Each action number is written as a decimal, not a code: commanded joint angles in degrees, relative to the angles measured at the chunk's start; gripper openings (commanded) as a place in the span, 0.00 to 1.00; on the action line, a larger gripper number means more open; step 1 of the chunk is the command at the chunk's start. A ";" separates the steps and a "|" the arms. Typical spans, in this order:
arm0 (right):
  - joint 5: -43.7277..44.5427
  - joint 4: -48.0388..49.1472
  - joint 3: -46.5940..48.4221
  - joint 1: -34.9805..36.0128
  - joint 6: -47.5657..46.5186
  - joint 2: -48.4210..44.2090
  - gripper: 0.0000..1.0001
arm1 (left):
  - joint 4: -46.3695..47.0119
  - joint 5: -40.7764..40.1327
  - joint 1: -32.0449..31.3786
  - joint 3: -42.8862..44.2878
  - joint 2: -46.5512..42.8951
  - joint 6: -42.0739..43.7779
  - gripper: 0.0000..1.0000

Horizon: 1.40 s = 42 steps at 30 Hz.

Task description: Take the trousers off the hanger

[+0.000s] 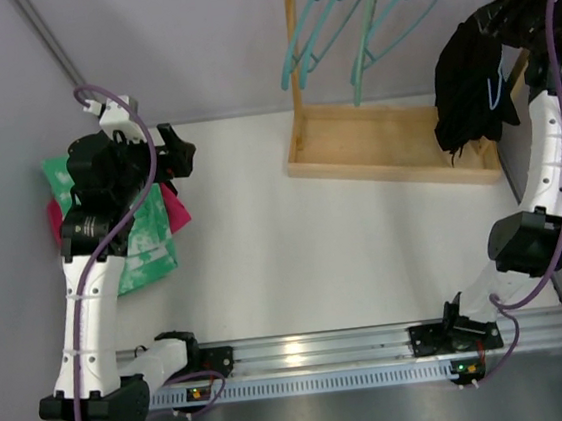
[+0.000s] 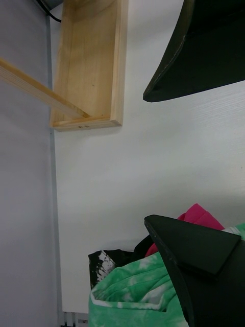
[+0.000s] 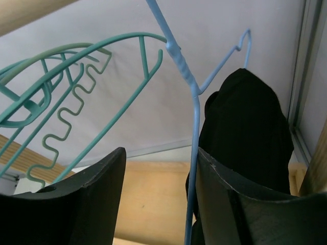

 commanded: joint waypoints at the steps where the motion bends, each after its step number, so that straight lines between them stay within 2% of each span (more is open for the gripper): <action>1: 3.41 4.53 1.65 1.84 -1.99 1.41 0.55 | 1.54 -0.66 0.31 0.10 0.14 -0.56 0.98; 11: 3.68 7.95 2.88 2.37 0.03 3.88 0.41 | 1.54 -0.49 0.31 -0.08 0.84 -0.65 0.98; 12: 3.68 8.31 2.88 2.37 0.30 3.71 0.34 | 1.45 -0.49 0.31 -0.08 0.93 -0.74 0.98; 14: 3.85 9.27 2.88 2.29 0.91 3.62 0.25 | 1.54 -0.40 0.31 -0.08 0.93 -0.74 0.98; 15: 3.85 9.71 2.88 2.37 1.26 3.44 0.16 | 1.45 -0.31 0.31 0.01 0.93 -0.83 0.98; 18: 2.89 11.47 2.88 2.29 2.67 2.39 0.00 | 1.54 -0.05 0.31 -0.08 0.93 -1.53 0.98; 29: -0.19 22.09 1.92 2.20 11.54 -4.37 0.00 | 1.63 -2.33 0.31 -1.13 -0.56 -4.69 0.98; 37: -0.01 21.94 5.43 2.29 14.01 -5.70 0.00 | 4.70 -1.81 0.31 -3.41 -2.23 -7.51 0.98; 42: -0.10 21.06 0.88 2.20 13.66 -9.29 0.00 | 5.50 -1.54 0.31 -4.21 -3.55 -4.97 0.98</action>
